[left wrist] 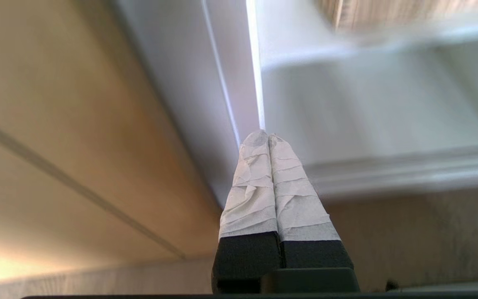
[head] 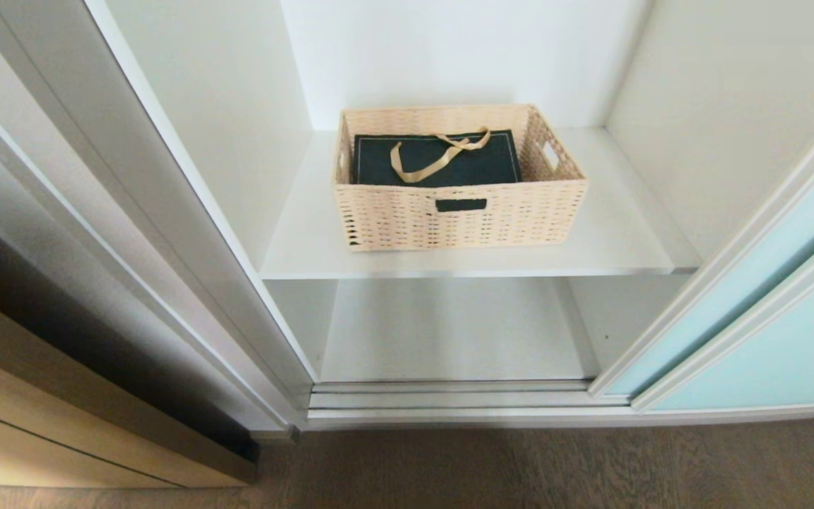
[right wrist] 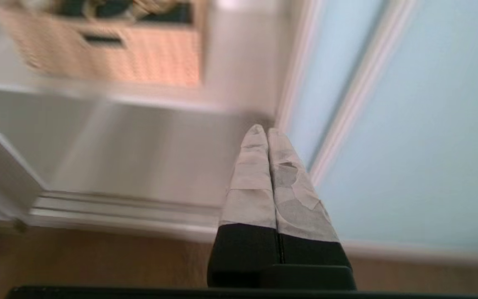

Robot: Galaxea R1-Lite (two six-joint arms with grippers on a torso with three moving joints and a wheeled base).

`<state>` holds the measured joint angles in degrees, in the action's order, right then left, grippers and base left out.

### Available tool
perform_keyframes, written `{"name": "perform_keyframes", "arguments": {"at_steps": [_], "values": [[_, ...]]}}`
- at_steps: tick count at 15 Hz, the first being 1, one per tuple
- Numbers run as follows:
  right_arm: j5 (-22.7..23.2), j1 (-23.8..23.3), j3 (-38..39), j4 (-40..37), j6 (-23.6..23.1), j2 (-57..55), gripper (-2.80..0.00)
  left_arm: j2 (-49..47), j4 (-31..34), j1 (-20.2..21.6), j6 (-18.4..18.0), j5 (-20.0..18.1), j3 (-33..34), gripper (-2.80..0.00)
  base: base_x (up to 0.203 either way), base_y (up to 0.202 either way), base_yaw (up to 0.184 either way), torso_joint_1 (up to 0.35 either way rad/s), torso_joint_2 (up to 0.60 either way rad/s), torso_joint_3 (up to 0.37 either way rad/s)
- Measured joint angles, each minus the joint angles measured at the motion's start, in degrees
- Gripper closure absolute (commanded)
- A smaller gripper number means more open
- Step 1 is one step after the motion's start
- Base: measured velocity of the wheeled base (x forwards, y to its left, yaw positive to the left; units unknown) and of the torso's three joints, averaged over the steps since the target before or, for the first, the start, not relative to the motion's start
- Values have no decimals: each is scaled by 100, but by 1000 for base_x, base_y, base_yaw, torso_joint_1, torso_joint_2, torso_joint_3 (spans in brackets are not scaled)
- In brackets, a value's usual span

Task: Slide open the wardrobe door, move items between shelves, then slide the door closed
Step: Place the basket on the lower shelf

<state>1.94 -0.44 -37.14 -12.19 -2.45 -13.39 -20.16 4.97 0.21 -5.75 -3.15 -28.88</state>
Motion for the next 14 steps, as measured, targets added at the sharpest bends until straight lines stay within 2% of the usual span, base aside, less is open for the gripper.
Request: {"name": "perform_keyframes", "arguments": {"at_steps": [3,7,10,14], "values": [[394,34,-1574,-547,-71,-1215,0,-1244,10,-3,0,-115,-1411,0,0,0,0,0,0,0],[1255,65,-3129,-1036,-77,-2826,0,-2781,56,-46,-28,-574,-2875,0,0,0,0,0,0,0],[1417,169,-3860,-1063,85,-3992,0,-3914,20,-383,-31,-724,-3731,0,0,0,0,0,0,0],[1294,794,-4704,-1039,495,-5373,0,-5347,-23,-1064,20,-624,-4779,0,0,0,0,0,0,0]]}}
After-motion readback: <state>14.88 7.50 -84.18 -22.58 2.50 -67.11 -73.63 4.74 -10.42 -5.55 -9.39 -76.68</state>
